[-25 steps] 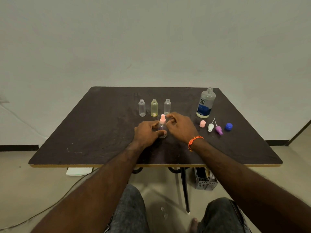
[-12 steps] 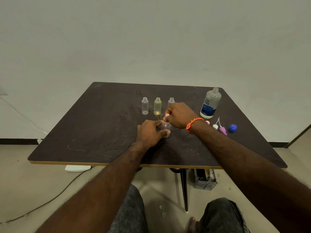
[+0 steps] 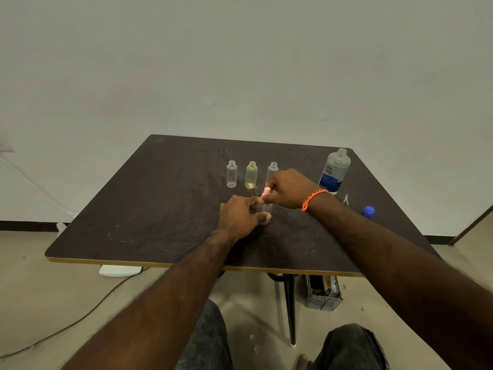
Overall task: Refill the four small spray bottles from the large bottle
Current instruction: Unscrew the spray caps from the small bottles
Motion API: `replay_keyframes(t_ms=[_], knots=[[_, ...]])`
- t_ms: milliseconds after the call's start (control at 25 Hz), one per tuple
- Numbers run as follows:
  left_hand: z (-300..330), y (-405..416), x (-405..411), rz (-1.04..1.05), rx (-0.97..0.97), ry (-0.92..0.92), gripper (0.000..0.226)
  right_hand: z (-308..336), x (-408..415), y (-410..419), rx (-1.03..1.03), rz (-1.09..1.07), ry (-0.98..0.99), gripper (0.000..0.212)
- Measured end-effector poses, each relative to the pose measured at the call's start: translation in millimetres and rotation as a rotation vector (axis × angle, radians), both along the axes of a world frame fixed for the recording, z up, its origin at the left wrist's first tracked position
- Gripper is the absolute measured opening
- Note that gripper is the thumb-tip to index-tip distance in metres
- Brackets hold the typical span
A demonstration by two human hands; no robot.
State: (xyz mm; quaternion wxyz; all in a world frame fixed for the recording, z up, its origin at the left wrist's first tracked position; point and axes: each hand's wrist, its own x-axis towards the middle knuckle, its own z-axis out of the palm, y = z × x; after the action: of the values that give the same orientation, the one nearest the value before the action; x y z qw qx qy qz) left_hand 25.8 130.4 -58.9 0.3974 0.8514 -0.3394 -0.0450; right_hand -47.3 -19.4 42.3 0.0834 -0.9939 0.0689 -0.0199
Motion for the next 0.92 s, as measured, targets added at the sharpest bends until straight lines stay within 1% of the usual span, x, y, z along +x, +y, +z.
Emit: replay_keyframes(t_ms=[80, 120, 200, 280, 320, 400, 480, 520, 640, 720, 800, 840, 880, 920], knots=[[-0.5, -1.0, 0.3, -0.005, 0.009, 0.007, 0.039, -5.8, 3.5, 2.0, -0.038, -0.030, 0.001, 0.034], [-1.1, -1.7, 0.7, -0.002, 0.015, 0.009, 0.039, -7.0, 4.8, 2.9, -0.059, -0.023, 0.004, 0.033], [-0.2, -2.6, 1.8, 0.000, 0.029, 0.003, 0.033, -5.0, 4.9, 3.4, -0.058, 0.015, 0.022, 0.026], [0.4, -2.9, 2.3, -0.013, 0.033, 0.002, 0.032, -1.2, 2.2, 2.9, -0.029, 0.093, 0.048, 0.016], [1.5, -2.8, 2.1, -0.022, 0.038, 0.003, 0.033, -0.8, 1.0, 3.8, -0.024, 0.134, 0.062, 0.017], [1.7, -2.8, 3.2, -0.025, 0.056, -0.002, 0.031, -5.1, -1.8, 7.5, -0.006, 0.186, 0.061, 0.026], [0.7, -2.6, 4.6, -0.023, 0.056, -0.007, 0.029, -8.3, -1.8, 7.6, 0.048, 0.140, 0.017, 0.043], [0.6, -2.6, 5.1, -0.023, 0.050, -0.008, 0.029, -9.4, -0.7, 6.7, 0.045, 0.086, -0.014, 0.045], [1.0, -3.4, 3.2, -0.017, 0.048, -0.001, 0.037, -9.0, 0.2, 4.1, -0.080, -0.078, -0.059, 0.042], [1.4, -3.1, 2.5, -0.022, 0.043, 0.002, 0.039, -6.9, -0.5, 6.8, -0.052, -0.066, -0.040, 0.033], [-0.6, -3.1, 3.5, -0.024, 0.030, 0.014, 0.032, -4.3, -0.4, 9.6, 0.013, 0.008, 0.034, 0.019], [-1.6, -2.7, 3.6, -0.023, 0.028, 0.022, 0.029, -1.9, -0.9, 10.9, 0.025, 0.057, 0.083, 0.021], [-1.8, -2.3, 3.3, -0.025, 0.031, 0.026, 0.027, -1.5, -1.5, 12.3, 0.030, 0.104, 0.109, 0.032], [-1.3, -1.9, 2.9, -0.031, 0.034, 0.023, 0.025, -2.3, -2.3, 13.0, 0.036, 0.123, 0.092, 0.045]])
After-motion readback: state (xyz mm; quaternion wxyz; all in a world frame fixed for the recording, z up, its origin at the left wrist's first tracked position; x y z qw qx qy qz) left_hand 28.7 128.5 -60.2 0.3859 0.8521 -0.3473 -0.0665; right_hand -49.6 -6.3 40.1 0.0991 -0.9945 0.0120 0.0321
